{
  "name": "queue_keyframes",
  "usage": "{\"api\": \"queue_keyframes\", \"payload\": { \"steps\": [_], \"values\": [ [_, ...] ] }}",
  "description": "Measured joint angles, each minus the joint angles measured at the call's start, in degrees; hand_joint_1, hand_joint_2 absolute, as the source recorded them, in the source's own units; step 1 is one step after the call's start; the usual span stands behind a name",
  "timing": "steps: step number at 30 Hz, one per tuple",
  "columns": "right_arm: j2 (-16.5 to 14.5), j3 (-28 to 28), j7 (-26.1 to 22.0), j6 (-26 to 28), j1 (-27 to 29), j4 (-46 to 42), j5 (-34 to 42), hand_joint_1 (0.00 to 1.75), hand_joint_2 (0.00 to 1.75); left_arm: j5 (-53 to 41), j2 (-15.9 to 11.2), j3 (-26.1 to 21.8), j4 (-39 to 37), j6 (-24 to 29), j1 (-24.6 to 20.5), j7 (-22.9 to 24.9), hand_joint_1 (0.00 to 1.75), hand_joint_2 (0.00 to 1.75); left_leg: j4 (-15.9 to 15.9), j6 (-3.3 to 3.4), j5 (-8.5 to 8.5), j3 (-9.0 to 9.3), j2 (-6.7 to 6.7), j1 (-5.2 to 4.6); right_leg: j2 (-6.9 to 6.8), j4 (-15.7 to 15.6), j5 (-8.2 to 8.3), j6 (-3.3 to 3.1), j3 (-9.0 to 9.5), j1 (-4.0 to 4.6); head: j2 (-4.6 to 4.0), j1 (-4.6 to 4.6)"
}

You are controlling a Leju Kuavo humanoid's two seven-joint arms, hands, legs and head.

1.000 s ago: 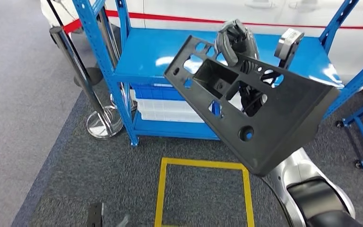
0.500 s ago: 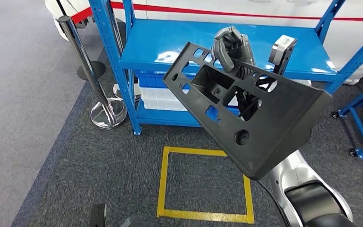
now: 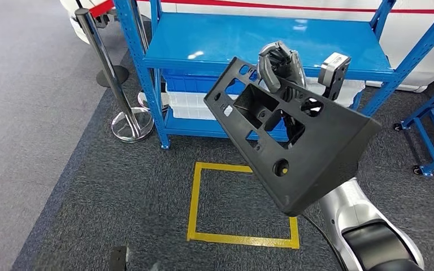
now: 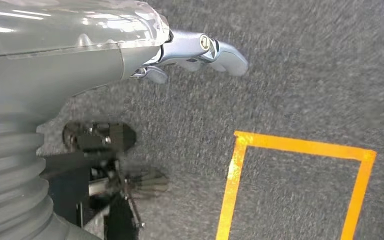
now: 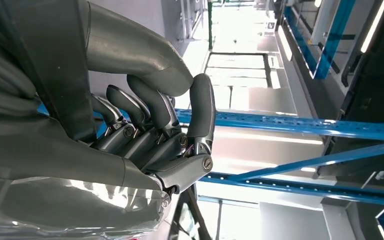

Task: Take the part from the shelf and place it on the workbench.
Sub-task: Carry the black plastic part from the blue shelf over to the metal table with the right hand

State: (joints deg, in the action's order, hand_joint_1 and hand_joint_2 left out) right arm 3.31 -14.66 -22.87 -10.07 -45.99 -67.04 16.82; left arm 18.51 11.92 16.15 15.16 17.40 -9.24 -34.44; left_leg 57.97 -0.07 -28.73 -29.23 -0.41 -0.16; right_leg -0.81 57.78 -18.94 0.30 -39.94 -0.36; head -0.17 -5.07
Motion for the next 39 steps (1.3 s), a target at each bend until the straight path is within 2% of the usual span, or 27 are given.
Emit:
{"api": "queue_keyframes", "payload": {
  "steps": [2,3,5,7,8,9,11,13,14,15,17,18,19,22,23,24,25,26,28,30,32,33,34,35,37,38,39],
  "values": [
    [0.13,-0.01,-0.95,2.4,0.23,0.23,-2.75,1.75,1.75,-0.17,0.01,0.0,-0.05,0.42,0.08,0.1,0.0,1.75,-0.68,0.69,1.18,-0.64,0.1,0.02,0.12,-0.43,0.74,0.71,-0.23,-0.11,0.0,0.0],
    [0.29,-0.02,-1.34,3.8,0.41,0.34,-4.29,1.75,1.75,-0.29,0.01,0.0,-0.09,0.6,0.07,0.2,0.0,1.75,-1.04,1.15,1.85,-1.03,0.23,0.13,0.28,0.08,-0.18,1.0,-0.65,-0.14,0.0,0.0],
    [0.74,-0.04,-1.95,6.78,0.98,0.58,-7.28,1.75,1.75,-0.52,0.01,0.0,-0.15,0.94,0.08,0.38,0.0,1.75,-1.43,1.87,3.41,-2.29,0.48,0.42,0.56,4.54,-5.23,1.43,-2.13,-0.34,-0.01,0.03],
    [1.21,-0.05,-2.55,9.59,1.92,0.86,-9.68,1.75,1.75,-0.6,0.01,0.0,-0.22,1.41,0.17,0.6,0.0,1.75,-1.37,2.06,4.74,-4.03,0.49,0.44,0.6,12.43,-10.45,1.85,-3.86,-0.52,-0.01,0.04],
    [1.51,-0.04,-2.88,10.66,2.49,1.07,-10.62,1.75,1.75,-0.61,0.01,0.0,-0.27,1.62,0.26,0.69,0.0,1.75,-1.27,2.0,5.36,-4.91,0.48,0.44,0.6,15.52,-11.33,2.03,-4.12,-0.6,-0.01,0.04],
    [1.78,0.04,-3.16,11.37,2.95,1.4,-11.24,1.75,1.75,-0.58,0.0,0.0,-0.32,1.77,0.37,0.78,0.0,1.75,-1.13,1.9,5.9,-5.75,0.48,0.44,0.6,16.83,-10.87,2.15,-3.59,-0.68,-0.01,0.04],
    [2.11,0.6,-3.54,11.94,3.26,2.5,-11.88,1.75,1.75,-0.51,-0.01,0.0,-0.4,1.97,0.54,0.94,0.0,1.75,-0.69,1.54,6.81,-7.34,0.49,0.47,0.59,13.18,-8.15,2.23,0.48,-0.88,-0.01,0.04],
    [2.16,1.66,-3.69,12.19,2.49,4.43,-12.17,1.75,1.75,-0.47,-0.01,-0.01,-0.43,2.26,0.45,1.21,0.0,1.75,-0.18,0.97,7.55,-8.69,0.52,0.35,0.73,5.21,-7.91,1.95,6.07,-0.81,-0.01,0.03],
    [2.16,2.23,-3.79,12.43,1.83,5.74,-12.39,1.75,1.75,-0.45,-0.02,-0.02,-0.43,2.4,0.31,1.36,0.0,1.75,-0.09,0.65,8.01,-9.1,0.54,0.29,0.83,2.43,-8.33,1.64,7.73,-0.67,-0.01,0.02],
    [2.16,2.74,-3.91,12.73,1.02,7.24,-12.63,1.75,1.75,-0.44,-0.03,-0.02,-0.43,2.5,0.16,1.52,0.0,1.75,-0.16,0.36,8.52,-9.4,0.56,0.25,0.92,0.96,-8.84,1.32,8.36,-0.47,-0.01,0.02],
    [2.16,3.59,-4.29,13.39,-0.62,10.57,-13.09,1.75,1.75,-0.42,-0.07,-0.02,-0.44,2.54,-0.05,1.75,0.0,1.75,-0.28,-0.27,9.27,-9.92,0.48,0.27,0.83,0.64,-8.18,0.51,7.72,-0.47,0.0,0.02],
    [2.16,3.93,-4.56,13.73,-1.39,12.26,-13.29,1.75,1.75,-0.43,-0.08,-0.02,-0.44,2.51,-0.11,1.82,0.0,1.75,0.22,-0.59,8.62,-10.43,0.43,0.3,0.71,0.53,-7.75,0.08,7.28,-0.56,0.0,0.02],
    [2.24,4.31,-4.96,14.03,-1.99,13.85,-13.47,1.75,1.75,-0.46,-0.09,-0.02,-0.45,2.48,-0.17,1.85,0.0,1.75,1.86,-0.89,6.88,-11.18,0.38,0.33,0.57,0.45,-7.2,-0.49,6.73,-0.66,0.0,0.01],
    [2.85,5.53,-6.29,14.78,-2.2,16.79,-13.77,1.75,1.75,-0.98,-0.12,-0.02,-0.45,2.19,-0.25,1.87,0.0,1.75,12.6,-1.39,-1.0,-13.92,0.39,0.44,0.31,0.57,-5.69,-1.51,5.03,-0.45,-0.01,0.01],
    [3.19,5.97,-6.65,14.98,-1.68,17.18,-13.89,1.75,1.75,-1.29,-0.12,-0.02,-0.45,2.02,-0.22,1.91,0.0,1.75,15.69,-1.41,-2.2,-14.21,0.4,0.44,0.25,0.67,-5.26,-1.57,4.47,-0.32,-0.01,0.01],
    [3.56,6.39,-6.91,15.15,-0.94,17.39,-14.1,1.75,1.75,-1.57,-0.13,-0.01,-0.45,1.86,-0.18,1.97,0.0,1.75,17.03,-1.33,-2.19,-13.65,0.39,0.43,0.21,0.79,-4.86,-1.58,3.89,-0.17,-0.01,0.02],
    [3.97,6.79,-7.07,15.28,-0.08,17.45,-14.42,1.75,1.75,-1.83,-0.15,-0.01,-0.45,1.67,-0.13,2.02,0.0,1.75,16.26,-1.12,-1.24,-12.14,0.38,0.4,0.19,0.93,-4.46,-1.56,3.31,-0.02,-0.01,0.02],
    [4.36,7.15,-7.12,15.41,0.83,17.32,-14.81,1.75,1.75,-2.09,-0.18,0.0,-0.45,1.52,-0.1,2.07,0.0,1.75,13.52,-0.73,0.1,-9.71,0.35,0.31,0.2,1.05,-4.05,-1.55,2.75,0.15,-0.01,0.02],
    [4.9,7.73,-7.05,15.73,2.42,16.55,-15.72,1.75,1.75,-2.6,-0.34,0.01,-0.45,1.34,-0.15,2.08,0.0,1.75,5.43,0.37,1.0,-4.05,0.23,-0.01,0.25,1.23,-3.26,-1.35,1.88,0.36,-0.01,0.02],
    [5.27,8.17,-6.81,15.9,3.47,15.6,-16.59,1.75,1.75,-3.0,-0.5,0.06,-0.45,1.29,-0.19,2.08,0.0,1.75,0.56,0.97,0.54,-1.15,0.13,-0.35,0.29,1.05,-2.32,-0.78,1.48,0.18,0.0,0.01],
    [5.63,8.44,-6.27,15.87,4.2,14.88,-17.19,1.75,1.75,-3.27,-0.61,0.15,-0.45,1.22,-0.18,2.12,0.0,1.75,-0.63,1.27,1.46,-1.01,0.2,-0.38,0.38,0.61,-1.39,-0.04,1.28,-0.06,0.0,0.0],
    [5.79,8.56,-5.98,15.79,4.49,14.64,-17.31,1.75,1.75,-3.41,-0.65,0.2,-0.45,1.14,-0.22,2.16,0.0,1.75,-1.14,1.53,2.24,-1.21,0.32,-0.27,0.52,0.71,-1.77,0.29,1.05,-0.12,0.0,-0.01],
    [5.98,8.72,-5.71,15.72,4.7,14.42,-17.34,1.75,1.75,-3.57,-0.68,0.25,-0.45,1.03,-0.29,2.2,0.0,1.75,-1.63,1.83,3.1,-1.62,0.46,-0.1,0.65,1.56,-3.19,0.61,0.64,-0.14,0.0,0.0],
    [6.18,8.93,-5.52,15.66,4.85,14.22,-17.3,1.75,1.75,-3.73,-0.66,0.29,-0.45,0.85,-0.34,2.24,0.0,1.75,-1.98,2.04,3.98,-2.23,0.63,0.12,0.75,3.58,-5.67,0.95,-0.02,-0.2,0.0,0.02],
    [6.56,9.45,-5.38,15.53,5.15,13.67,-17.11,1.75,1.75,-3.99,-0.65,0.34,-0.45,0.5,-0.37,2.27,0.0,1.75,-1.97,2.21,5.34,-4.0,0.9,0.17,0.83,10.6,-11.28,1.66,-1.71,-0.56,-0.01,0.03],
    [6.74,9.7,-5.41,15.41,5.49,13.21,-16.95,1.75,1.75,-4.07,-0.64,0.37,-0.45,0.32,-0.31,2.3,0.0,1.75,-1.87,2.11,5.9,-4.92,1.1,0.22,0.83,14.21,-12.54,2.04,-2.36,-0.78,-0.01,0.03],
    [6.86,9.94,-5.49,15.24,6.0,12.65,-16.73,1.75,1.75,-4.11,-0.64,0.38,-0.45,0.17,-0.24,2.33,0.0,1.75,-1.72,1.96,6.39,-5.81,1.41,0.31,0.81,16.65,-12.15,2.4,-2.51,-1.01,-0.01,0.03]
  ]
}}
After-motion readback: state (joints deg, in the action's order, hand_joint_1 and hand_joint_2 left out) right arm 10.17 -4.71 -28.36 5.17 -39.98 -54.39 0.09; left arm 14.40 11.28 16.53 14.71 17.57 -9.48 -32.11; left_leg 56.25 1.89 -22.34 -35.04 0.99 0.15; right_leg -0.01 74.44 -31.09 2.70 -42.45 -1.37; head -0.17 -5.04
